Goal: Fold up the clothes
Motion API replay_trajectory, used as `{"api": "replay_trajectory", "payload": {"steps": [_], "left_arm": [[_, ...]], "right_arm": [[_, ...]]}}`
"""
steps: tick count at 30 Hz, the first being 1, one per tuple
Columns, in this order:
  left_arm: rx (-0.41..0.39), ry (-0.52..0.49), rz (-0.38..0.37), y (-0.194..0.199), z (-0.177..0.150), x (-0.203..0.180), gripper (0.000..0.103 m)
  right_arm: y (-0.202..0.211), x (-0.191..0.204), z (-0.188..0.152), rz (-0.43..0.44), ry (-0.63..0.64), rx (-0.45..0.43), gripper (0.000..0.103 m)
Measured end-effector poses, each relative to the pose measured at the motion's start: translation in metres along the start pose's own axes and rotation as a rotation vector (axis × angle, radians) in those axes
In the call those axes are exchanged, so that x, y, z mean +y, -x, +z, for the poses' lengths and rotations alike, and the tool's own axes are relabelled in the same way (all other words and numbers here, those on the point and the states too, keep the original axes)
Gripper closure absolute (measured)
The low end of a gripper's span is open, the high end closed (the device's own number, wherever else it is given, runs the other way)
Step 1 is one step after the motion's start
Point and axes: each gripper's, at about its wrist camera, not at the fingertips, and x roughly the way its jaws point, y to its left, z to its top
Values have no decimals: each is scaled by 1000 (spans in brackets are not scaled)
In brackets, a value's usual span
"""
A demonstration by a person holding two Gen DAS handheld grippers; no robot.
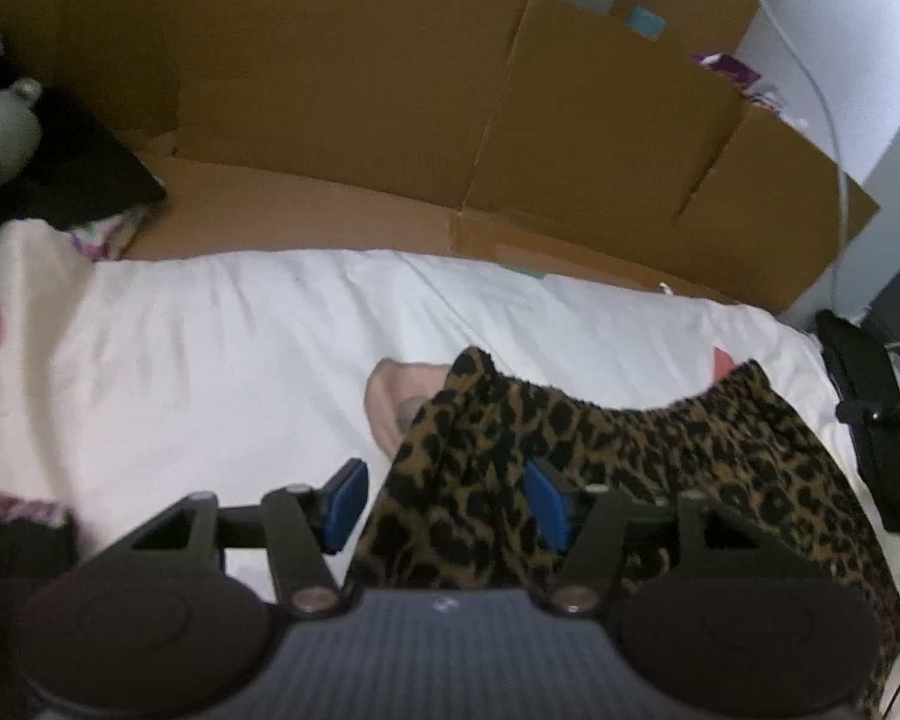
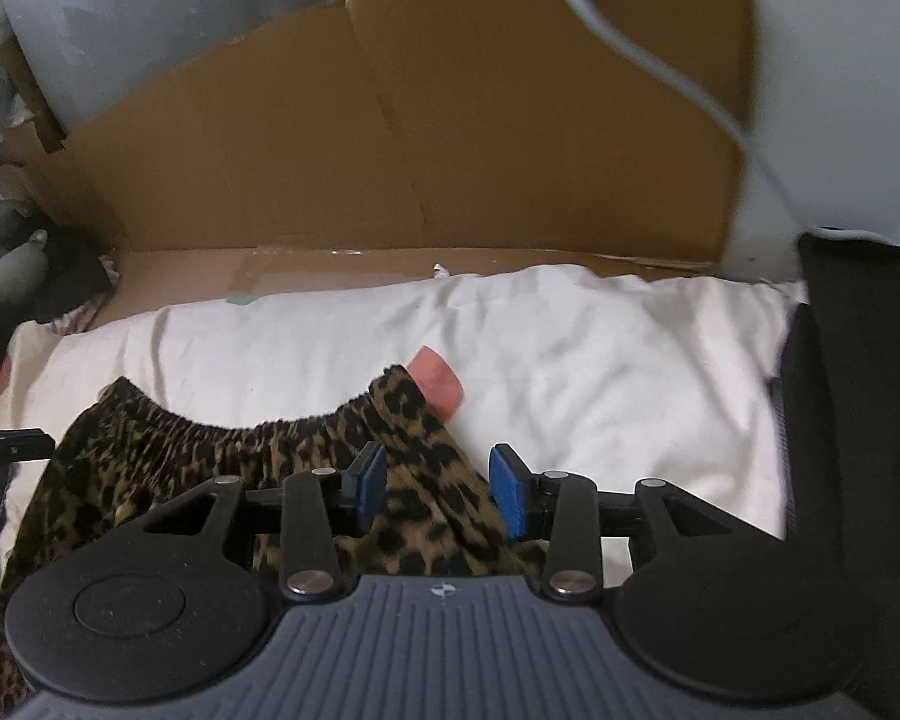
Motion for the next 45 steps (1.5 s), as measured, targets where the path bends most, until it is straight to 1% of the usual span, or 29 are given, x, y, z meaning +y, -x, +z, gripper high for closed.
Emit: {"api": "replay_trajectory", "payload": {"steps": [6, 10, 14, 17, 22, 25, 31, 33, 35, 36, 41, 45], "left_arm": [[-30, 0, -2, 50, -13, 5, 42], [-44, -9, 9, 79, -29, 9, 41], [-42, 0, 23, 106, -51, 13, 41], [-46, 7, 14, 127, -72, 14, 41], [-33, -11, 14, 146, -106, 13, 41], [-18, -3, 38, 153, -125, 18, 41], [8, 69, 64, 155, -158, 37, 41], [12, 82, 71, 153, -167, 41, 43], [16, 100, 69, 152, -176, 45, 57], [20, 105, 70, 151, -179, 47, 59], [34, 137, 81, 146, -197, 55, 58], [54, 145, 98, 139, -208, 61, 56]], "right_arm": [[50, -14, -21, -5, -18, -24, 57], [81, -26, -37, -16, -58, -36, 57], [109, -35, -52, -32, -68, -48, 56], [129, -41, -63, -37, -75, -58, 54], [152, -52, -85, -52, -112, -63, 53], [162, -54, -100, -52, -120, -63, 52], [172, -64, -134, -47, -164, -59, 50], [172, -69, -146, -53, -181, -51, 49], [172, -75, -157, -58, -200, -43, 49], [171, -78, -163, -60, -211, -39, 49], [168, -93, -184, -71, -257, -26, 49], [159, -102, -197, -84, -274, -7, 49]]}}
